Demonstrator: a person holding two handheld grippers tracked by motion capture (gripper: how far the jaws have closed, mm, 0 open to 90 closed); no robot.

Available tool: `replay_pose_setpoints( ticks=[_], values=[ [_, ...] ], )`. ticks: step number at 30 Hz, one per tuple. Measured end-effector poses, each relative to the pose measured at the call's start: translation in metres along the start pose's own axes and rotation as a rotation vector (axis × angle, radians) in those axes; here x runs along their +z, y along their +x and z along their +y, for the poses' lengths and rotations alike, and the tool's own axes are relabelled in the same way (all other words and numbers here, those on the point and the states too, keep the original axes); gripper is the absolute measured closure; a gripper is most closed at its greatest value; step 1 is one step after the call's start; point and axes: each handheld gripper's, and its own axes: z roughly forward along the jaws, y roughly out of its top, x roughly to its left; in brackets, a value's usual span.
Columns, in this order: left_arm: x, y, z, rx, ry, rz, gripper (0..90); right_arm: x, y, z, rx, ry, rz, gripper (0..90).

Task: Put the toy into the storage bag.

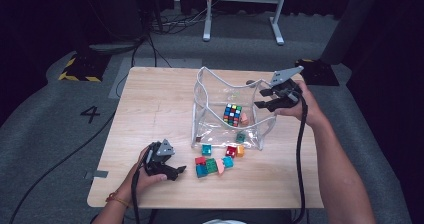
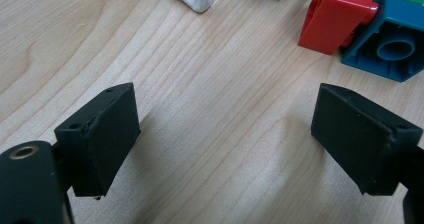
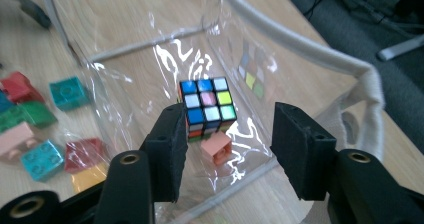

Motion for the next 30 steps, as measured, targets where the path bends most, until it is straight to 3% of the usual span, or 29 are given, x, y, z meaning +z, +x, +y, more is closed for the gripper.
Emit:
replay_pose_setpoints(
  ticks=[5, 9, 14, 18, 20, 25, 30],
  values=[
    [0.000, 0.000, 0.000, -0.002, -0.001, 0.000, 12.1, -0.023, 0.006, -0.014, 0.019, -0.116, -0.014, 40.1],
    [0.000, 0.000, 0.000, -0.001, -0.001, 0.001, 12.1, -0.040, 0.014, -0.027, 0.063, -0.190, -0.038, 35.3],
    [0.000, 0.000, 0.000, 0.000, 0.001, 0.000, 12.1, -0.062, 0.023, -0.050, 0.120, -0.278, -0.120, 32.3],
    [0.000, 0.000, 0.000, 0.001, 0.001, 0.000, 12.1, -0.077, 0.030, -0.070, 0.166, -0.281, -0.196, 31.4],
    [0.000, 0.000, 0.000, -0.001, -0.001, 0.002, 12.1, -0.080, 0.032, -0.081, 0.194, -0.290, -0.195, 31.2],
    [0.000, 0.000, 0.000, -0.001, -0.001, 0.000, 12.1, -0.071, 0.041, -0.103, 0.195, -0.269, -0.184, 30.8],
    [0.000, 0.000, 0.000, -0.002, -0.001, 0.001, 12.1, -0.045, 0.057, -0.120, 0.186, -0.246, -0.125, 31.9]
  ],
)
